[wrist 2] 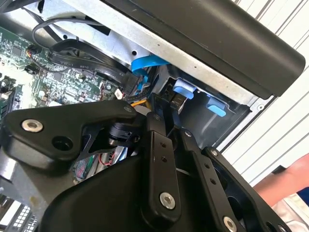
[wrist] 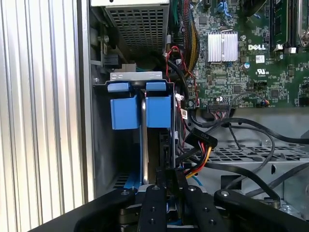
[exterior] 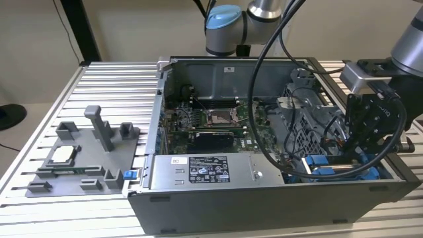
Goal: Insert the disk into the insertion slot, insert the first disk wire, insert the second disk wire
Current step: 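Insert the first disk wire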
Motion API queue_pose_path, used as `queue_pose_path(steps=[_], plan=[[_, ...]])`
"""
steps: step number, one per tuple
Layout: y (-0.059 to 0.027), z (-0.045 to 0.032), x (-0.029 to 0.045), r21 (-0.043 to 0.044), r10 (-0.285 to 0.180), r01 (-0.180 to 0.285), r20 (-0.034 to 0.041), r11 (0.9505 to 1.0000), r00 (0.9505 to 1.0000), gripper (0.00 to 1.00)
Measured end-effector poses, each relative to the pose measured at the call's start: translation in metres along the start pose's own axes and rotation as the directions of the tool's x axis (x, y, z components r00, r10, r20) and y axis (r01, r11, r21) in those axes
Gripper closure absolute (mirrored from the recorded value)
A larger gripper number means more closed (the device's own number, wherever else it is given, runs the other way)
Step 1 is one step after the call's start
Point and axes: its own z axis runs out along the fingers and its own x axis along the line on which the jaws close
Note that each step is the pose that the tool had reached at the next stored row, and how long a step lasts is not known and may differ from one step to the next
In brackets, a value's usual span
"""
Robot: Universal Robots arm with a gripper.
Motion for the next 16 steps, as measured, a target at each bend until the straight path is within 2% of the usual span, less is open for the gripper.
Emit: queue_pose_path(steps=[2, 3, 8, 14, 16], plan=[[0.0000, 0.0002, -0.0001, -0.0001, 0.000, 0.000, 0.0008, 1.0000, 1.0000, 1.00], [0.0000, 0.0009, 0.0000, -0.0003, 0.000, 0.000, 0.0019, 1.0000, 1.0000, 0.00], [0.0000, -0.0013, 0.0001, 0.0000, 0.000, 0.000, 0.0000, 1.0000, 1.0000, 0.00], [0.0003, -0.0094, 0.0002, -0.0002, 0.000, 0.000, 0.0001, 1.0000, 1.0000, 0.00], [0.0003, -0.0100, 0.0001, -0.0003, 0.000, 0.000, 0.0003, 1.0000, 1.0000, 0.00]])
